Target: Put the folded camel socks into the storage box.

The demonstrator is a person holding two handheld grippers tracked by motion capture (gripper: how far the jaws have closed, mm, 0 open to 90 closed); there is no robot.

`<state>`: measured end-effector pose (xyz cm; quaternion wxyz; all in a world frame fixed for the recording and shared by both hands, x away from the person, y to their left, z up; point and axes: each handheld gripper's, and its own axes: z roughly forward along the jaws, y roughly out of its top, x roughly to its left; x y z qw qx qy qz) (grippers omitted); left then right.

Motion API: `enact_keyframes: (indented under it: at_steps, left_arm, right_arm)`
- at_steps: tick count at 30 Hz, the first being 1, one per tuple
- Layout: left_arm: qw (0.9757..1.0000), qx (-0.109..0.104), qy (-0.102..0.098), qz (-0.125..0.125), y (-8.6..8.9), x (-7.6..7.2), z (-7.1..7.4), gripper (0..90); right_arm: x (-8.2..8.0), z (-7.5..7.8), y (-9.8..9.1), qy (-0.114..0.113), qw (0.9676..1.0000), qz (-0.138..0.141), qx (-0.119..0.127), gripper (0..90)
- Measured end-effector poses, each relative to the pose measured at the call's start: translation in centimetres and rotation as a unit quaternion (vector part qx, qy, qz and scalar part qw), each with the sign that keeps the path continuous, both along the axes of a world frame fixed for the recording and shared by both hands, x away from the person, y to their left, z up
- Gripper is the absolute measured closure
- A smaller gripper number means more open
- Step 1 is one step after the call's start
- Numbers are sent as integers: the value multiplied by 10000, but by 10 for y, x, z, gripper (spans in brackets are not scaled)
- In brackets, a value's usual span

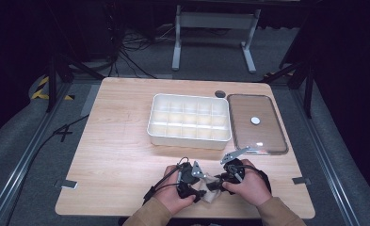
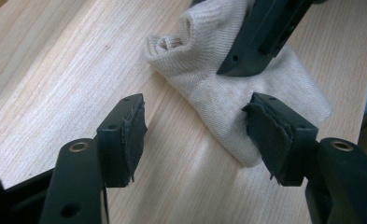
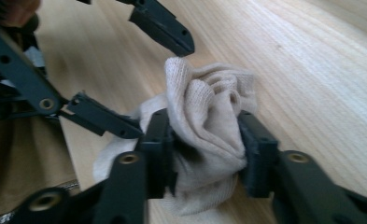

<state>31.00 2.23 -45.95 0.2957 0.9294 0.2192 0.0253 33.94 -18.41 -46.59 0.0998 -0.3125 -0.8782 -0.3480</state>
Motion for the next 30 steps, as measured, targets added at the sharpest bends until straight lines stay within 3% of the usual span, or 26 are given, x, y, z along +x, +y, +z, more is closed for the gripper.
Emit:
enact_keyframes:
  at_steps: [5, 13, 17, 23, 30]
  left_arm:
    - [10000, 27, -55, -72, 1, -1, 2, 382]
    - [10000, -4, -56, -68, 14, 3, 10, 398]
    - [9999, -59, -92, 53, 27, 6, 17, 398]
    - [9985, -284, -163, 429, 53, 14, 26, 398]
    - [9974, -175, -184, 674, 77, 14, 26, 396]
  right_arm:
    - [-4, 4, 3, -185, 9997, 112, -69, 728]
    - [-6, 6, 1, -290, 9995, 146, -14, 743]
    - [-6, 8, 1, -466, 9987, 206, 5, 746]
    - [-10, 19, 0, -928, 9954, 248, -68, 747]
    - [-11, 31, -4, -1191, 9926, 239, -31, 747]
